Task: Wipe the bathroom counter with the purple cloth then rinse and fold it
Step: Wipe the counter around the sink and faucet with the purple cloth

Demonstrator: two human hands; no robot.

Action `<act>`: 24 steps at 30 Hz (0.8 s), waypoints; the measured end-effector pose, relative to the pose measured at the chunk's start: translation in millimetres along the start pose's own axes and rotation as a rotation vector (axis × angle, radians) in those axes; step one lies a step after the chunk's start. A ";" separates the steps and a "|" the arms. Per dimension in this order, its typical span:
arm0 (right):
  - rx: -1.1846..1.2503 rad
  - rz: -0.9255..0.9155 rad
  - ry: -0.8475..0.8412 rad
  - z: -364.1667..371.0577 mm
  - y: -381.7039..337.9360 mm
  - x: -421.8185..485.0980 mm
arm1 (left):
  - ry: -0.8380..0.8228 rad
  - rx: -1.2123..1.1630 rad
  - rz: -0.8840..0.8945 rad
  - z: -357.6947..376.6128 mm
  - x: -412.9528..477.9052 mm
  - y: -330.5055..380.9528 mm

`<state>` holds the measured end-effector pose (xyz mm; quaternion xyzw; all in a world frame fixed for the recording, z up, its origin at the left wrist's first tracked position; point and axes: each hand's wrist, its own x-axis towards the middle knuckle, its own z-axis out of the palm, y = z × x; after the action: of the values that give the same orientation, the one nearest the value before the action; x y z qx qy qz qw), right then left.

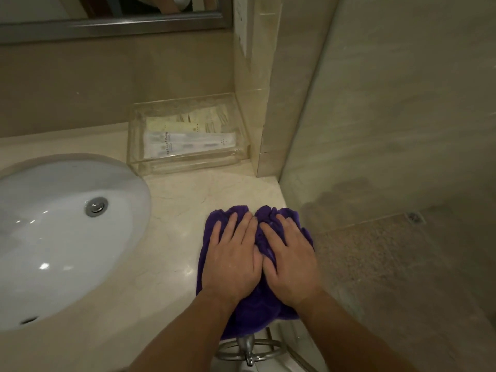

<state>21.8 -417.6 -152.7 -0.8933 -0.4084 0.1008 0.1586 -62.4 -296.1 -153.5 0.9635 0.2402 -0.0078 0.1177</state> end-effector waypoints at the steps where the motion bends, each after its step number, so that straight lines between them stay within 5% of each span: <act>1: -0.013 0.005 0.010 1.7 -1.2 -6.4 | -0.002 -0.002 0.009 0.2 -5.2 0.4; 12: -0.040 -0.044 0.045 17.6 -41.9 -22.2 | 0.028 -0.044 0.044 -3.2 -42.6 -38.0; 24: -0.040 -0.166 0.014 75.3 -182.9 -47.1 | 0.072 -0.047 -0.094 -22.5 -141.1 -161.7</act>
<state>-159.5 -325.7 -153.4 -0.8600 -0.4818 0.0728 0.1513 -263.3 -217.4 -157.6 0.9478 0.2893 0.0270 0.1310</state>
